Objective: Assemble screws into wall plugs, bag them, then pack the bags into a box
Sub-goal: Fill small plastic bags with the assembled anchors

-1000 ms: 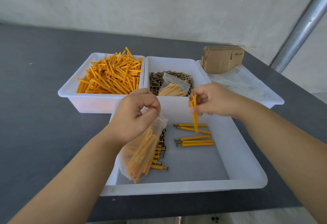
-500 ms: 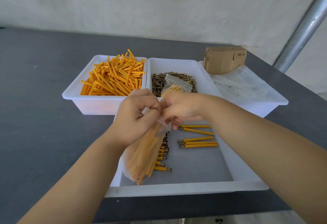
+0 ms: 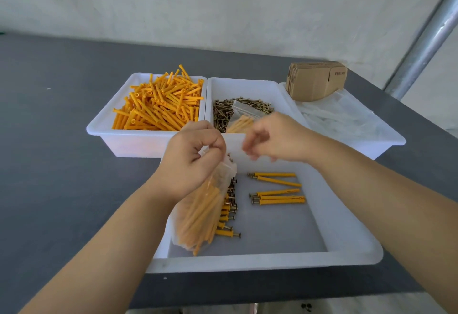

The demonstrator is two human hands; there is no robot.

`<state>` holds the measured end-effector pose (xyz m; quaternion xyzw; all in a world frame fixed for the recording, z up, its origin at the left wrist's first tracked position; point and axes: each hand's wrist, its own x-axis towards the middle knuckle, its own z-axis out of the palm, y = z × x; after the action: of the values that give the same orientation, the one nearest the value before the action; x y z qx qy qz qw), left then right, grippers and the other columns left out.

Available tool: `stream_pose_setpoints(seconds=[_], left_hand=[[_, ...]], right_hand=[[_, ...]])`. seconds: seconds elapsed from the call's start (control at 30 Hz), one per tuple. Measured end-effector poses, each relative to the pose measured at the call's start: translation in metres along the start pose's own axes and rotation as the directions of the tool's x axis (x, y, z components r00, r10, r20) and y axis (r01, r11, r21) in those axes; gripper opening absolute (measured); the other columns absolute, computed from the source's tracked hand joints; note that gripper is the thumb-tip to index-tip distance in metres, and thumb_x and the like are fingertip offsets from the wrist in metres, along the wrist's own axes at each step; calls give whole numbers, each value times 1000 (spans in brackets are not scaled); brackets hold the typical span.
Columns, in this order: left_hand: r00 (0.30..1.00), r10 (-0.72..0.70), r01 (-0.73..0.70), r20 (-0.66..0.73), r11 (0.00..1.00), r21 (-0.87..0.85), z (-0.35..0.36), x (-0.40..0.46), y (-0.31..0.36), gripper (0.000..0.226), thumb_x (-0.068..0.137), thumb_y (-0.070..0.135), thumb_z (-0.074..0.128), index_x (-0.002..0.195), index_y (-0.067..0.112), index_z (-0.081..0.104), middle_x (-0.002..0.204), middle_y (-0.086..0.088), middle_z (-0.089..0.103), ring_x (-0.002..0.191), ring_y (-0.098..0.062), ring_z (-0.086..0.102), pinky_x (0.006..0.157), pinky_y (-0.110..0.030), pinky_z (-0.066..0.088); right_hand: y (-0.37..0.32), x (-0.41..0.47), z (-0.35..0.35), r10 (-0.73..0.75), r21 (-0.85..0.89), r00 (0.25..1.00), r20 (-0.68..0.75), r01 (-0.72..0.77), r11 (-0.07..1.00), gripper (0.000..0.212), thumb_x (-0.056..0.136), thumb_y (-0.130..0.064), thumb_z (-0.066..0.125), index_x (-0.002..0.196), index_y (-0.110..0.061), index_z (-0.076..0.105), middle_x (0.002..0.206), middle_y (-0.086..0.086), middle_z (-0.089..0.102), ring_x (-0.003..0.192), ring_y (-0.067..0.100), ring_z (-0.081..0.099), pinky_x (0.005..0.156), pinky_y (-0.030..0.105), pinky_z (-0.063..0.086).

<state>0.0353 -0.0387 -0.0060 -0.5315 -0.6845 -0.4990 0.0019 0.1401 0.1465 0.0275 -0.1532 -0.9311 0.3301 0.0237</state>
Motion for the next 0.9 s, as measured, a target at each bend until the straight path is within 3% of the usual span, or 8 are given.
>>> stream_pose_setpoints(seconds=[0.07, 0.17, 0.27, 0.47, 0.6, 0.7, 0.77, 0.9], left_hand=[[1000, -5, 5, 2, 1000, -3, 0, 0, -1, 20, 77, 6, 49, 65, 9, 64, 78, -3, 59, 87, -20, 54, 82, -34, 43], [1000, 2, -2, 2, 1000, -14, 0, 1, -2, 21, 78, 7, 49, 65, 11, 64, 77, 1, 60, 86, -17, 54, 81, -33, 44], [1000, 4, -4, 8, 1000, -12, 1, 2, -1, 21, 77, 8, 49, 65, 10, 65, 76, 3, 59, 85, -15, 54, 80, -30, 43], [1000, -11, 11, 4, 1000, -13, 0, 0, 0, 21, 77, 9, 48, 65, 12, 65, 77, 4, 60, 86, -14, 54, 78, -27, 43], [1000, -21, 21, 5, 1000, -10, 0, 0, 0, 21, 77, 8, 48, 65, 11, 65, 77, 1, 59, 85, -14, 54, 78, -28, 43], [1000, -25, 26, 13, 1000, -6, 1, 0, -1, 21, 78, 8, 47, 65, 11, 64, 77, 0, 59, 85, -15, 53, 79, -29, 43], [1000, -24, 24, 19, 1000, -4, 1, 0, -1, 21, 78, 8, 48, 65, 12, 64, 78, 1, 59, 86, -15, 54, 80, -29, 43], [1000, -26, 26, 16, 1000, -11, 1, 0, 0, 21, 78, 10, 48, 65, 15, 64, 78, 1, 60, 87, -15, 53, 80, -29, 42]], right_hand=[[15, -7, 5, 44, -399, 990, 131, 12, 917, 19, 80, -7, 69, 90, -21, 76, 76, -12, 69, 78, 7, 66, 70, 21, 49], [31, -18, 26, 151, -600, 947, 284, 53, 798, 21, 79, -19, 74, 100, -20, 73, 88, -11, 67, 82, 10, 60, 71, 21, 46], [38, -18, 35, 143, -620, 948, 283, 67, 782, 23, 81, -20, 74, 103, -19, 71, 99, -6, 69, 82, 12, 55, 73, 23, 46], [38, -14, 33, 171, -560, 924, 342, 54, 827, 14, 81, -20, 77, 92, -20, 68, 72, -18, 50, 74, 9, 51, 55, 15, 37], [37, -14, 25, 139, -539, 953, 268, 29, 842, 14, 77, -14, 71, 89, -7, 67, 71, -4, 58, 69, 14, 50, 57, 23, 40], [32, -11, 7, 28, -404, 1000, -14, -31, 914, 14, 73, -14, 72, 86, -10, 67, 71, -4, 62, 67, 15, 55, 56, 22, 41], [23, -8, -6, 26, -96, 981, -191, -45, 994, 11, 74, -9, 69, 84, -12, 67, 65, -2, 69, 61, 14, 63, 52, 20, 44], [3, 0, -15, 49, 475, 982, -185, 46, 879, 9, 83, 1, 65, 84, -7, 66, 69, 3, 73, 71, 20, 75, 46, 22, 48]])
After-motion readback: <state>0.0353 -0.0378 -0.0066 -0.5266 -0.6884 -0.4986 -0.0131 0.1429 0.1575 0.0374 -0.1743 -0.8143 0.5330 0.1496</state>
